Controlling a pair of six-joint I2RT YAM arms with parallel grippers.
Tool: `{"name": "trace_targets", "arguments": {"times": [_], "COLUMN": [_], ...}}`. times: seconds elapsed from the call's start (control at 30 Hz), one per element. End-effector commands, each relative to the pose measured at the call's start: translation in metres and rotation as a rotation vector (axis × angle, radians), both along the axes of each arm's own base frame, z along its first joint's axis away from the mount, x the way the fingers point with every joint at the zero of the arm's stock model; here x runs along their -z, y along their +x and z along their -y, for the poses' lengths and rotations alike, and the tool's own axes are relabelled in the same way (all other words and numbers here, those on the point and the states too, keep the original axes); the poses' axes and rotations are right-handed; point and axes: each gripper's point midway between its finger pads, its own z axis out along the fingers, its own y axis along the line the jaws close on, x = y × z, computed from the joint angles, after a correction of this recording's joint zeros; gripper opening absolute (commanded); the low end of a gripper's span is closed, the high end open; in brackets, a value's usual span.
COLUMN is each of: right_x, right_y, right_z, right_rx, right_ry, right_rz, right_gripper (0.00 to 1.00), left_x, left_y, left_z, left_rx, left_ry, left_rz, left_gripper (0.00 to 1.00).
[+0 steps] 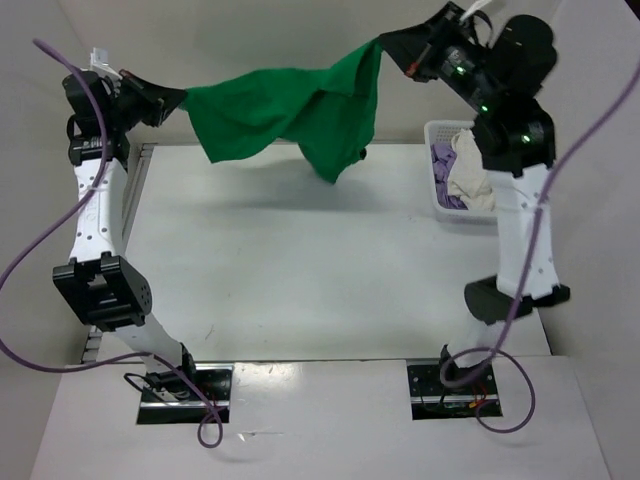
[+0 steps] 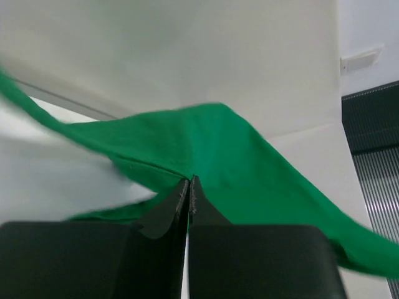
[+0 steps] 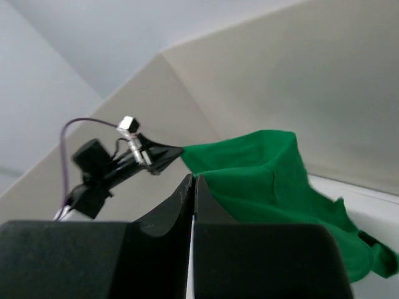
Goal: Fold and stack the t-shirts
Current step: Flatten out the tshirt
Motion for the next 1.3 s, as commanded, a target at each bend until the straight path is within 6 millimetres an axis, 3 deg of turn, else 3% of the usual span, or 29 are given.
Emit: {"name": "trace_targets", "arguments": {"times": [0.0, 0.03, 0.07, 0.1, 0.13, 0.17, 0.2, 0.23, 0.27, 0.3, 0.33, 0.37, 0.4, 0.43, 0.47, 0.5, 0.57, 0.6, 0.63, 0.7, 0.73, 0.8, 0.83, 0.9, 0.93, 1.0, 1.03, 1.13, 1.27], "right_x": [-0.027, 0.018, 0.036, 0.041, 0.101, 0.126, 0.144, 0.216, 0.247, 0.305, 0.335, 0.383, 0.381, 0.414, 0.425, 0.441, 0.441, 0.441, 0.449, 0.457, 0.461, 0.462, 0.463, 0.459, 0.457, 0.453, 0.454, 0.444, 0.441], "right_y": [-0.058, -0.039, -0.034, -0.051, -0.035, -0.029, -0.04, -0.039, -0.046, -0.063, -0.075, -0.094, -0.099, -0.118, -0.127, -0.14, -0.149, -0.153, -0.157, -0.161, -0.164, -0.166, -0.165, -0.161, -0.156, -0.149, -0.147, -0.139, -0.129], "right_z": [0.01, 0.005, 0.012, 0.022, 0.024, 0.038, 0.048, 0.054, 0.056, 0.062, 0.064, 0.067, 0.066, 0.071, 0.07, 0.069, 0.065, 0.062, 0.063, 0.063, 0.064, 0.065, 0.066, 0.068, 0.07, 0.072, 0.076, 0.076, 0.073], "right_rx": [-0.049, -0.049, 0.0, 0.03, 0.06, 0.145, 0.177, 0.205, 0.201, 0.203, 0.206, 0.189, 0.182, 0.182, 0.175, 0.151, 0.125, 0.104, 0.103, 0.088, 0.087, 0.087, 0.104, 0.118, 0.142, 0.166, 0.187, 0.206, 0.206], "right_ry": [-0.017, -0.059, -0.082, -0.091, -0.145, -0.18, -0.202, -0.27, -0.297, -0.335, -0.333, -0.359, -0.343, -0.369, -0.358, -0.354, -0.344, -0.341, -0.356, -0.37, -0.38, -0.383, -0.381, -0.382, -0.389, -0.394, -0.402, -0.395, -0.384], "right_rz": [0.114, 0.002, -0.033, -0.033, -0.164, -0.204, -0.234, -0.397, -0.461, -0.587, -0.678, -0.798, -0.808, -0.902, -0.946, -0.994, -1.005, -1.018, -1.06, -1.087, -1.113, -1.121, -1.125, -1.111, -1.103, -1.088, -1.085, -1.049, -1.024], "right_gripper": [0.0, 0.0, 0.0, 0.0, 0.0, 0.0, 0.0, 0.0, 0.0, 0.0, 0.0, 0.0, 0.0, 0.0, 0.0, 0.0, 0.04, 0.05, 0.05, 0.08, 0.1, 0.16, 0.25, 0.32, 0.36, 0.39, 0.46, 0.53, 0.49], "left_x": [-0.019, -0.014, 0.003, 0.014, 0.023, 0.044, 0.059, 0.088, 0.103, 0.123, 0.159, 0.178, 0.196, 0.222, 0.247, 0.263, 0.279, 0.301, 0.293, 0.297, 0.3, 0.302, 0.294, 0.311, 0.307, 0.317, 0.325, 0.348, 0.373], "left_y": [-0.01, -0.01, -0.003, 0.0, 0.004, 0.011, 0.016, 0.024, 0.027, 0.03, 0.034, 0.035, 0.035, 0.033, 0.026, 0.02, 0.006, -0.009, -0.019, -0.036, -0.053, -0.071, -0.083, -0.109, -0.121, -0.145, -0.155, -0.18, -0.198], "left_z": [-0.002, -0.002, -0.011, -0.014, -0.016, -0.021, -0.024, -0.029, -0.03, -0.033, -0.035, -0.037, -0.037, -0.037, -0.037, -0.042, -0.051, -0.052, -0.063, -0.068, -0.067, -0.074, -0.075, -0.073, -0.075, -0.07, -0.069, -0.061, -0.056], "left_rx": [0.027, 0.027, 0.006, -0.004, -0.013, -0.016, -0.025, -0.03, -0.028, -0.034, -0.025, -0.025, -0.021, -0.006, -0.003, -0.032, -0.072, -0.096, -0.136, -0.175, -0.197, -0.248, -0.275, -0.312, -0.349, -0.378, -0.393, -0.415, -0.441], "left_ry": [0.001, 0.007, 0.015, 0.02, 0.028, 0.048, 0.057, 0.074, 0.066, 0.087, 0.082, 0.099, 0.09, 0.104, 0.107, 0.129, 0.156, 0.161, 0.154, 0.15, 0.16, 0.177, 0.192, 0.186, 0.196, 0.182, 0.178, 0.132, 0.1], "left_rz": [0.065, 0.058, 0.03, 0.006, -0.015, -0.058, -0.089, -0.142, -0.172, -0.207, -0.275, -0.305, -0.342, -0.389, -0.444, -0.489, -0.531, -0.584, -0.581, -0.6, -0.618, -0.642, -0.64, -0.71, -0.714, -0.745, -0.772, -0.843, -0.91], "left_gripper": [0.0, 0.0, 0.0, 0.0, 0.0, 0.0, 0.0, 0.0, 0.01, 0.01, 0.1, 0.18, 0.3, 0.42, 0.58, 0.63, 0.73, 0.81, 0.84, 0.85, 0.84, 0.63, 0.56, 0.38, 0.35, 0.34, 0.34, 0.39, 0.41]}}
